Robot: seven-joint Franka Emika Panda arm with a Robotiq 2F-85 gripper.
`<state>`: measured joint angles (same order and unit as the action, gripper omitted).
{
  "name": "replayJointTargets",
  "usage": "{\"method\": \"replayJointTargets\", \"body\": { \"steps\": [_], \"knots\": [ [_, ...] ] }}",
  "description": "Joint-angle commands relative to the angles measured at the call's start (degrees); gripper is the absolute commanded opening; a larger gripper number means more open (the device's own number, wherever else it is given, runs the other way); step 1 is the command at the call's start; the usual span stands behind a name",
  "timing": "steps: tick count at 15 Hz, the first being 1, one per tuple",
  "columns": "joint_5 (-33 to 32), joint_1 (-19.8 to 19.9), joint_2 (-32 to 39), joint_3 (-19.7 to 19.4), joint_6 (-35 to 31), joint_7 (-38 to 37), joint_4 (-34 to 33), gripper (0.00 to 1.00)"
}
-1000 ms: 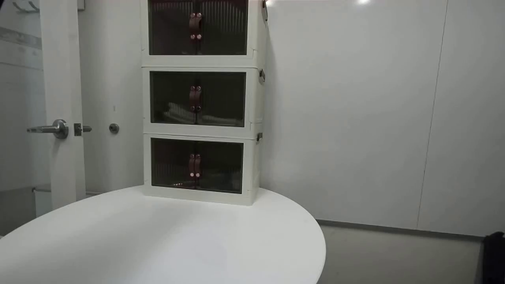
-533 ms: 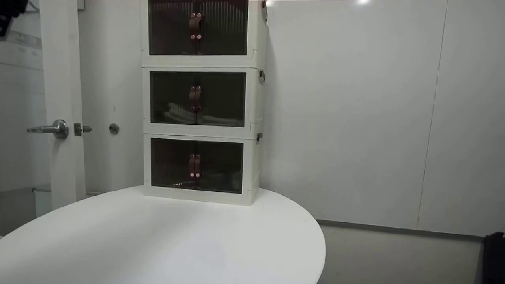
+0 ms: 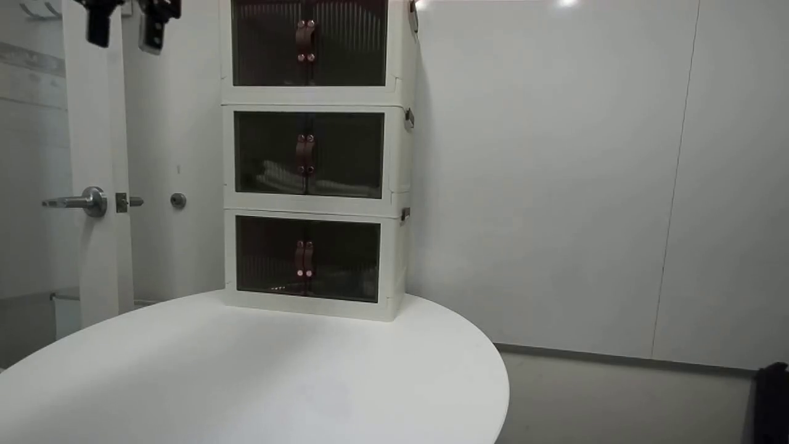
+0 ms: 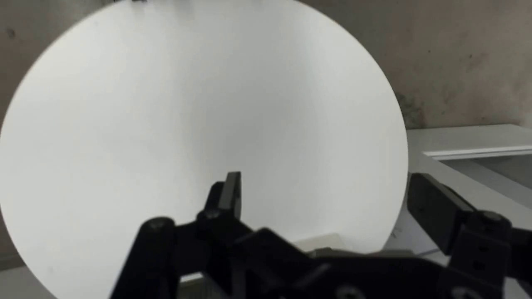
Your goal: Open the doors of the second cabinet, remove one towel and put it on the table
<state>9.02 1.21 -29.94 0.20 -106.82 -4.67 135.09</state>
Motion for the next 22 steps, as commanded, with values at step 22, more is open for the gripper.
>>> {"method": "replayJointTargets", "body": {
  "steps": [22],
  "knots": [
    [28.19,3.93,23.38,-13.51,5.24,77.40,-20.53,1.00]
  ]
}}
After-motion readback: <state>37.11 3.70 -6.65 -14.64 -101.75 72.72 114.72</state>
